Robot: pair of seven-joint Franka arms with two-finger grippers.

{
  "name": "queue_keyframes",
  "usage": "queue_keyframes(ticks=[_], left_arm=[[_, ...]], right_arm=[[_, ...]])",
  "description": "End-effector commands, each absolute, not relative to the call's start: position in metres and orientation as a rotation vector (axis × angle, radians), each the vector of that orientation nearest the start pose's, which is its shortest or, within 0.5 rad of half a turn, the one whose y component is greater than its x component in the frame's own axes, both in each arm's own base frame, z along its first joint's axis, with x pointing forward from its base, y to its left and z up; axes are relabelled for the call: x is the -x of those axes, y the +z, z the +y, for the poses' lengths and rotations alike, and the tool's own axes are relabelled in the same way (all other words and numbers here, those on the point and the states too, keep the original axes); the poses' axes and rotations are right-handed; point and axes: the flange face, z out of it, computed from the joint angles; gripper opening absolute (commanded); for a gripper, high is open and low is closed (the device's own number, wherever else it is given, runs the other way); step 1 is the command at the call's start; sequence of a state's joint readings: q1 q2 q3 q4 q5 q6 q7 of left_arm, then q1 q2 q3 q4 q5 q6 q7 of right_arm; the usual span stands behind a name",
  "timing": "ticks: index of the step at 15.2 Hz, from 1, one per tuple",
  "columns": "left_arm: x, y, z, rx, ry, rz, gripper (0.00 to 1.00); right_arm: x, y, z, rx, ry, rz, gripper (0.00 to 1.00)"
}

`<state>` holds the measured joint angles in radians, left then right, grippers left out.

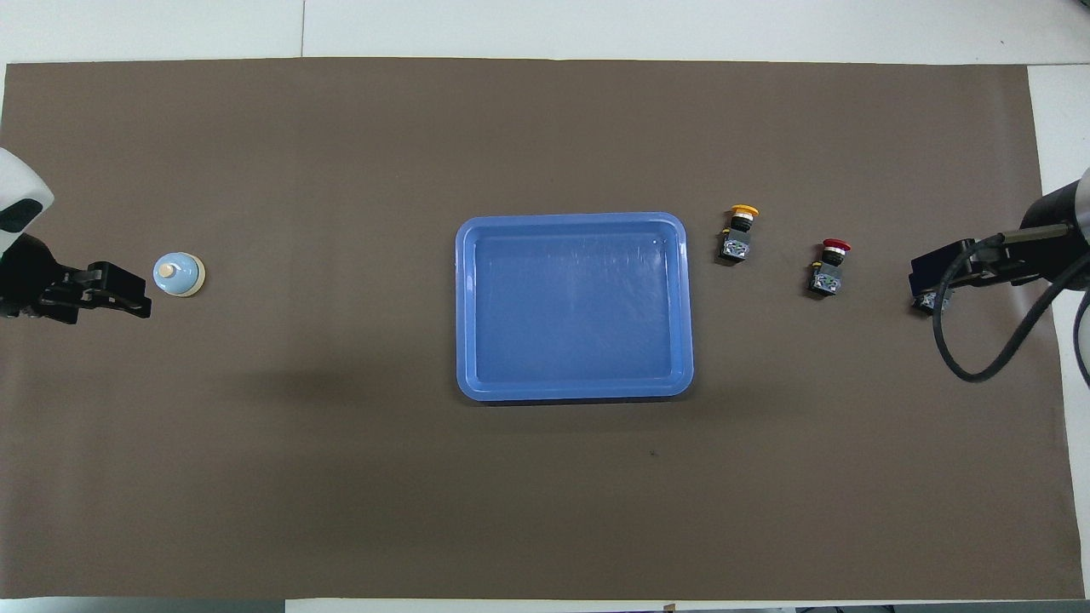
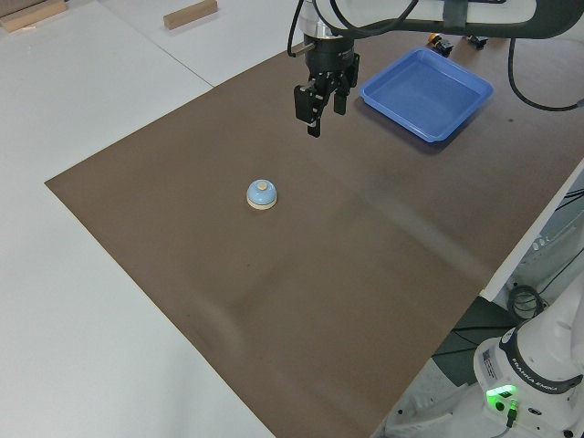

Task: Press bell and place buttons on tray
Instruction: 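Lift the left gripper off the bell and hold beside it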

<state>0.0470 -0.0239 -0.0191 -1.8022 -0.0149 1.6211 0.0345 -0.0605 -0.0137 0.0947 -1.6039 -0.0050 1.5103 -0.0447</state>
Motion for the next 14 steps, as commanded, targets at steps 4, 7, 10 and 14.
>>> queue_keyframes(ticks=[4, 7, 10, 14], left_arm=[[-0.526, 0.562, 0.009, 3.150, 0.263, 0.018, 1.00], [-0.546, 0.560, 0.011, 3.149, 0.285, 0.011, 1.00], [-0.552, 0.558, 0.007, 3.119, 0.324, 0.031, 1.00], [-0.564, 0.569, -0.001, 3.113, 0.340, 0.057, 1.00]], right_arm=[[-0.538, 0.613, 0.015, 3.128, 0.127, -0.139, 1.00], [-0.538, 0.613, 0.015, 3.128, 0.127, -0.139, 1.00], [-0.538, 0.613, 0.015, 3.128, 0.127, -0.139, 1.00], [-0.538, 0.613, 0.015, 3.128, 0.127, -0.139, 1.00]])
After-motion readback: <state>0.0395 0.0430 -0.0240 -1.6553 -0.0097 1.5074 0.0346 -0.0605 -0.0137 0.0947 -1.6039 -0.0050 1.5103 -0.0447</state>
